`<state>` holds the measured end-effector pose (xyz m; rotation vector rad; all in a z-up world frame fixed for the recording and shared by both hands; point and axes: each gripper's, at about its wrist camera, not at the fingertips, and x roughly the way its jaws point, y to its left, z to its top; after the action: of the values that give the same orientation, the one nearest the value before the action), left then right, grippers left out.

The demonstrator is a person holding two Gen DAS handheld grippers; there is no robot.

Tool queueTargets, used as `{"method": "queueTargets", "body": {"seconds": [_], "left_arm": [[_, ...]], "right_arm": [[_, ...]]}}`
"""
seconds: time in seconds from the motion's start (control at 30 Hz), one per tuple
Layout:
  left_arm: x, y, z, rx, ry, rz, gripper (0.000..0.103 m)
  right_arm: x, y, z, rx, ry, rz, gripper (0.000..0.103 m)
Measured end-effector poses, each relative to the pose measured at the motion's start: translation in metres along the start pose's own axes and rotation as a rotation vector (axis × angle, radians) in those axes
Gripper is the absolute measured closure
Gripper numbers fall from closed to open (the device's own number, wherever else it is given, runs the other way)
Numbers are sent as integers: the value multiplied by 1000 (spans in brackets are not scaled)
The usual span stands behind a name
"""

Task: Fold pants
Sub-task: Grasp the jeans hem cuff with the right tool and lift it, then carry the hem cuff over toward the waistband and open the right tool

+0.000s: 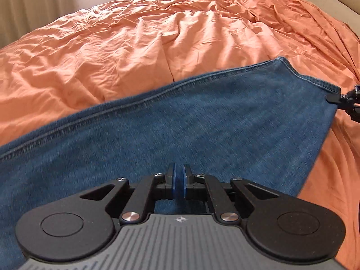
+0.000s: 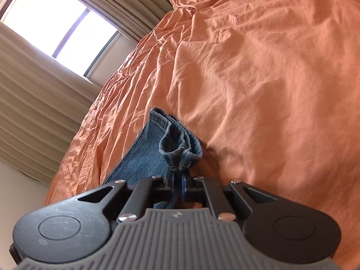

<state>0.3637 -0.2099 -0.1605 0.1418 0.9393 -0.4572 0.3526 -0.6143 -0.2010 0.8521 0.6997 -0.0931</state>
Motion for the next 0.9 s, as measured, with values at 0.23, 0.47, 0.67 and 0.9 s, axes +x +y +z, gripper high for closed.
{"method": "queueTargets", "body": {"seconds": [0.23, 0.47, 0.67, 0.9], "left_arm": [[-29, -20, -43, -69, -13, -59, 101], [-53, -27, -65, -54, 44, -147, 100], [-101, 5, -74, -70, -28, -152, 100], [-160, 83, -75, -185, -147, -56, 99]], "right_arm": [[-18, 37, 2, -89, -39, -7, 103], [-55, 102, -1, -260, -121, 29, 103], [-89, 184, -17, -444, -166, 86, 103], [-97, 290, -65, -639, -181, 160, 102]]}}
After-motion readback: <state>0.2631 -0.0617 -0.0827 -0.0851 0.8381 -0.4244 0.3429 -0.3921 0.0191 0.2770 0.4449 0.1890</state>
